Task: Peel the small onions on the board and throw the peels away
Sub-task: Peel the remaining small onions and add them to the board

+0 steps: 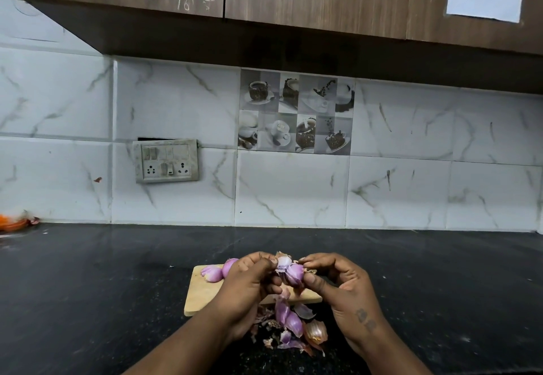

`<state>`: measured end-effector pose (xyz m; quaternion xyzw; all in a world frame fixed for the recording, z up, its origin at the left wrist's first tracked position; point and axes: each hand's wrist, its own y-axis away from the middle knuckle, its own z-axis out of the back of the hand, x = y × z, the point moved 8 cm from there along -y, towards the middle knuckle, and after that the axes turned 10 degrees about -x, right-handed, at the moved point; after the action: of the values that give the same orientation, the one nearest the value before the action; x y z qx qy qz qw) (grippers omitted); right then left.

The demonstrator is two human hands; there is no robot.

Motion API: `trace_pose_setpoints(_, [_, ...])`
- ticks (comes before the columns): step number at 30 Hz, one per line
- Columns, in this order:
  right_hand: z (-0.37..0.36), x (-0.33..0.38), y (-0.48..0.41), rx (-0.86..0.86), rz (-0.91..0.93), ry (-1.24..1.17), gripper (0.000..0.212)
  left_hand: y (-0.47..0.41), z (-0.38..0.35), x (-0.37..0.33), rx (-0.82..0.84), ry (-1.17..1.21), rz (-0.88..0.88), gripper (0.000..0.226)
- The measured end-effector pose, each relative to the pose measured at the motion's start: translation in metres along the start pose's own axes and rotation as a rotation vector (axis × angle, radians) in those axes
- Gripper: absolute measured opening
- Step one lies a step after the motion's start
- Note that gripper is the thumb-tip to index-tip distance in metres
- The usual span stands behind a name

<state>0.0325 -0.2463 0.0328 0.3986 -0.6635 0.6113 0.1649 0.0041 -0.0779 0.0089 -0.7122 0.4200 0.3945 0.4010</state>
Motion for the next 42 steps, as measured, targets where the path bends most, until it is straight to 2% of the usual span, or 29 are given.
trace_pose_setpoints(4, [0.003,-0.003,0.000,-0.004,-0.038,-0.047,0.013,-0.003,0.007,0.000,-0.063,-0.073,-0.007,0.017])
trace_pose_setpoints(7, [0.007,-0.007,0.000,-0.020,-0.096,-0.112,0.045,-0.005,0.016,0.001,-0.104,-0.171,-0.020,0.016])
trace_pose_setpoints(10, [0.012,-0.009,0.000,-0.064,-0.111,-0.088,0.056,-0.005,0.018,-0.002,-0.108,-0.343,-0.095,0.014])
trace_pose_setpoints(12, [0.014,-0.008,0.000,-0.107,-0.118,-0.083,0.053,-0.003,0.019,-0.007,-0.153,-0.401,-0.166,0.013])
trace_pose_setpoints(16, [0.021,-0.011,0.000,-0.191,-0.178,-0.183,0.016,0.003,0.014,-0.015,-0.180,-0.458,-0.252,0.013])
trace_pose_setpoints(20, [0.034,-0.023,-0.003,-0.313,-0.265,-0.140,0.012,0.006,0.010,-0.016,-0.119,-0.481,-0.294,0.015])
trace_pose_setpoints(22, [0.049,-0.029,-0.005,-0.429,-0.311,-0.166,0.012,0.006,0.012,-0.016,-0.115,-0.480,-0.302,0.016])
trace_pose_setpoints(24, [0.057,-0.029,-0.007,-0.475,-0.314,-0.167,0.012,0.008,0.009,-0.016,-0.072,-0.560,-0.332,0.019])
trace_pose_setpoints(29, [0.038,-0.023,-0.005,-0.305,-0.210,0.000,0.015,0.020,-0.014,-0.016,0.048,-0.913,-0.486,0.031])
trace_pose_setpoints(34, [0.026,-0.020,-0.004,-0.185,-0.190,0.025,0.014,0.021,-0.010,-0.026,-0.047,-0.937,-0.635,0.008])
trace_pose_setpoints(37, [0.021,-0.019,-0.002,-0.138,-0.195,0.049,0.013,0.027,-0.013,-0.034,-0.064,-0.984,-0.838,0.022])
trace_pose_setpoints(40, [0.018,-0.020,-0.001,-0.099,-0.217,0.046,0.012,0.030,-0.024,-0.029,0.097,-0.984,-0.899,0.050])
trace_pose_setpoints(42, [0.017,-0.021,0.000,-0.087,-0.238,0.028,0.012,0.033,-0.030,-0.026,0.161,-0.978,-0.949,0.049])
